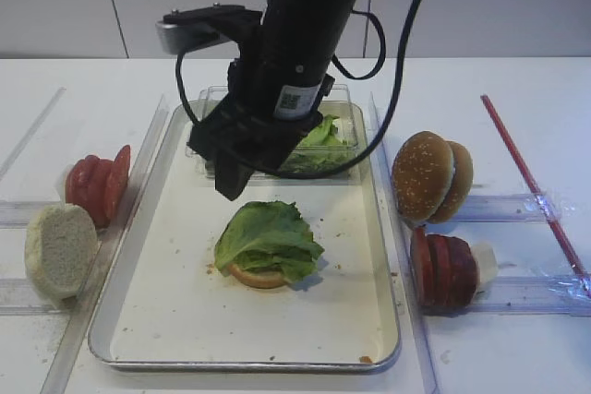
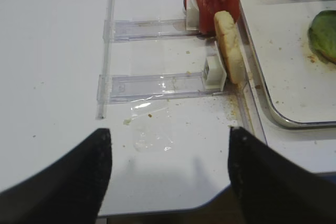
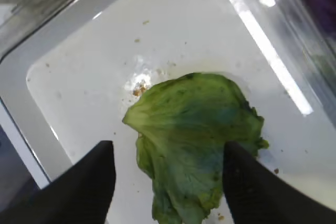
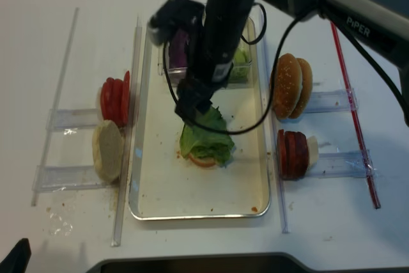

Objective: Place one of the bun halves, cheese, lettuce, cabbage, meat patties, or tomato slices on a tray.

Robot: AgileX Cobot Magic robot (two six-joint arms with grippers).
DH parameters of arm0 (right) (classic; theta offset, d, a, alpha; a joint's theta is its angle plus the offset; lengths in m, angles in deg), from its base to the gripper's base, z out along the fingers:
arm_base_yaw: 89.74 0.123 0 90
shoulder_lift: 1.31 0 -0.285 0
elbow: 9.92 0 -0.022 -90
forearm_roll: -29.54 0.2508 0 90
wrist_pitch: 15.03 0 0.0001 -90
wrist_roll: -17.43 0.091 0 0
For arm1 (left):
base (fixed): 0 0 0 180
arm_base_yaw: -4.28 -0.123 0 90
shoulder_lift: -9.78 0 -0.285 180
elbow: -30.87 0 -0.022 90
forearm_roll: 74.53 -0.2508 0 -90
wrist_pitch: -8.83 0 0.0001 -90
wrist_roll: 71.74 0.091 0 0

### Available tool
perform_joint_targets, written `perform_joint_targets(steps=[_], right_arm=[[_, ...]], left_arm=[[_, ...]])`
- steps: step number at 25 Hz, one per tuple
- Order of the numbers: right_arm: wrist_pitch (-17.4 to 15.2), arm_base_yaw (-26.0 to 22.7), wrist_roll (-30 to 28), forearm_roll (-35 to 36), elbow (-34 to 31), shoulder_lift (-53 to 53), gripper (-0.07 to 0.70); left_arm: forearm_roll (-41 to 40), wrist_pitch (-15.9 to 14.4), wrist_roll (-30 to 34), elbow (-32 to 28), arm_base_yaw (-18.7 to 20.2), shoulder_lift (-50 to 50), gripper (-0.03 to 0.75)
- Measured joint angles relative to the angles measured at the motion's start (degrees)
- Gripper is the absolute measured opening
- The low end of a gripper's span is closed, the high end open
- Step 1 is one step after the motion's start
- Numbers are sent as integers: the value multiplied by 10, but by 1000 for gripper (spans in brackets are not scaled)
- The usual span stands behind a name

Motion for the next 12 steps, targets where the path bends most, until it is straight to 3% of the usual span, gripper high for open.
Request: perform_joint_targets(steps=[5, 8, 12], right_arm=[[-2, 0, 158, -71, 30, 0, 465], [-5, 0, 286, -136, 31, 0, 465], [-6, 0, 334, -174, 31, 0, 465]], left_arm=[[0, 0, 0, 0, 0, 0, 437], [0, 0, 0, 0, 0, 0, 437], [0, 0, 0, 0, 0, 0, 437]])
